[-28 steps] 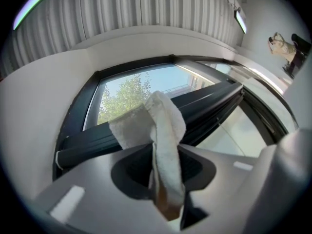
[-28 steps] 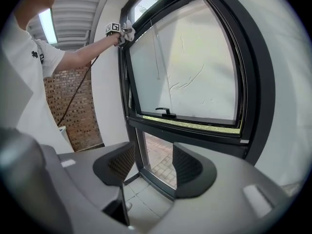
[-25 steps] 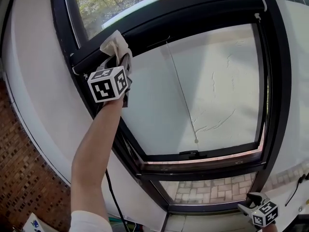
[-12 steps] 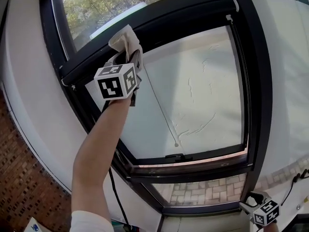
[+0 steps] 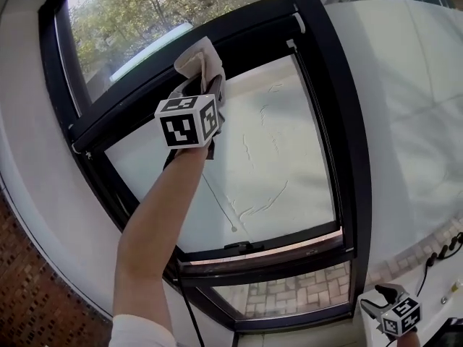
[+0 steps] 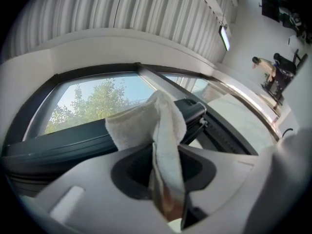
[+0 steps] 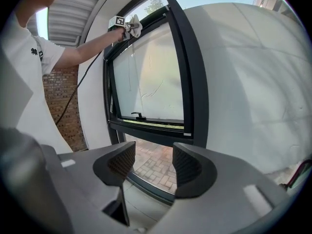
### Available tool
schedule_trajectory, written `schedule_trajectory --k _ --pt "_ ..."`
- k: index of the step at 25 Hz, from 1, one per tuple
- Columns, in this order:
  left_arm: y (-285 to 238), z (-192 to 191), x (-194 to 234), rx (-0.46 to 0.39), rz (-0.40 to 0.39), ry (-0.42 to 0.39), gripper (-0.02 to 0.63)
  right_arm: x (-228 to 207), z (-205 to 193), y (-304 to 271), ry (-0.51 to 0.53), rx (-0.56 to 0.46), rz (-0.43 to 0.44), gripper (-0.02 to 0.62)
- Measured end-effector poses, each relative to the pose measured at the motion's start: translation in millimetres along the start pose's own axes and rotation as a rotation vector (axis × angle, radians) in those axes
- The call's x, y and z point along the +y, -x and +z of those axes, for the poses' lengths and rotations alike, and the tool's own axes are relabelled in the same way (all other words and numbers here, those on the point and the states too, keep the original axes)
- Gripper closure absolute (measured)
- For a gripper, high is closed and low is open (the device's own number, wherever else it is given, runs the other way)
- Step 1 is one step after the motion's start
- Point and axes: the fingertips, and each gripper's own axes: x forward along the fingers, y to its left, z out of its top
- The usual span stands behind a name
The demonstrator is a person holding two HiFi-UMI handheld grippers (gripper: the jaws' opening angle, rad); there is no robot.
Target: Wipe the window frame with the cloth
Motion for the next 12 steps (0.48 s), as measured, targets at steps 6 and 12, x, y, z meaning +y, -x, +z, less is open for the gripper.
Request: schedule_trajectory --k 6,12 --pt "-35.3 27.8 -70.8 -0.048 -0.103 0.021 0.476 -17.3 -5.5 26.6 -0.041 -0.037 -0.068 0.353" --pt "-62.6 50.5 -124.3 -0.077 -0.174 0.025 0.476 -26.5 -13.7 51.2 -0.061 -0.039 -0.125 0.353"
